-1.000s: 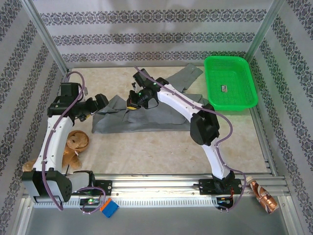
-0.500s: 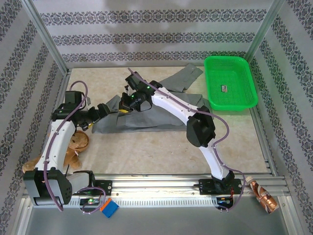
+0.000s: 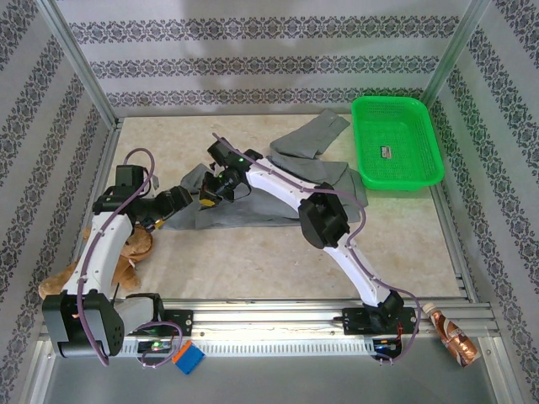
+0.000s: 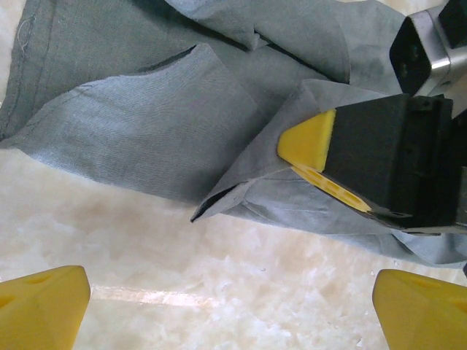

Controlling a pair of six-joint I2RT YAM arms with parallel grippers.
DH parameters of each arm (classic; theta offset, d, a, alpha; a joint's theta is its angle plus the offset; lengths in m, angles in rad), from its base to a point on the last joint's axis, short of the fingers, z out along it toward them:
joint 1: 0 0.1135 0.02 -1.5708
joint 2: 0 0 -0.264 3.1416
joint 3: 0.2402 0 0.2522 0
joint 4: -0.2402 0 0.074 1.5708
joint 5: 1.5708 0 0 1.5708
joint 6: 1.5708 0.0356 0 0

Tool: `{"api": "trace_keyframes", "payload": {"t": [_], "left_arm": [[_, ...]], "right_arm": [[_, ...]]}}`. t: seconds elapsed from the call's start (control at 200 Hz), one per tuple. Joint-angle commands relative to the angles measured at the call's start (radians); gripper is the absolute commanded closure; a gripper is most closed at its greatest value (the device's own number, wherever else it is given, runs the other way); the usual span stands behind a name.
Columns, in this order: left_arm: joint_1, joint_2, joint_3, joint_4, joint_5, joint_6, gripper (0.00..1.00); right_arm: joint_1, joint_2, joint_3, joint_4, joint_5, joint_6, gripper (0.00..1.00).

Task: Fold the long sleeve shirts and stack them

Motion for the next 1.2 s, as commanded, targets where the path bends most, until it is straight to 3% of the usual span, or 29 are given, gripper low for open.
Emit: {"api": "trace_keyframes", "payload": {"t": [0.0, 0.105, 0.36, 0.595, 0.799, 0.949, 1.194], "left_arm": [[0.01, -0.014, -0.026, 0.032, -0.009, -0.011, 0.0], [0.01, -0.01, -0.055, 0.054, 0.001, -0.011, 0.0], [-0.005, 0.044, -0.135, 0.12, 0.048, -0.022, 0.04], [-0.056, 0.127, -0.146, 0.199, 0.06, -0.047, 0.13], [-0.101, 0.243, -0.092, 0.254, 0.073, -0.048, 0.26], [-0.117, 0.334, -0.065, 0.284, 0.07, -0.045, 0.38], [-0.12, 0.439, -0.016, 0.313, 0.065, -0.032, 0.61]], "right_arm": [[0.017, 0.007, 0.056, -0.009, -0.025, 0.027, 0.98], [0.019, 0.02, 0.062, -0.007, -0.031, 0.026, 0.9], [-0.022, -0.061, 0.046, -0.035, 0.036, -0.053, 0.45], [-0.121, -0.354, -0.216, -0.061, 0.196, -0.226, 0.33], [-0.255, -0.631, -0.607, -0.077, 0.346, -0.378, 0.32], [-0.354, -0.735, -0.808, -0.063, 0.391, -0.447, 0.37], [-0.421, -0.71, -0.928, -0.004, 0.448, -0.495, 0.63]]}}
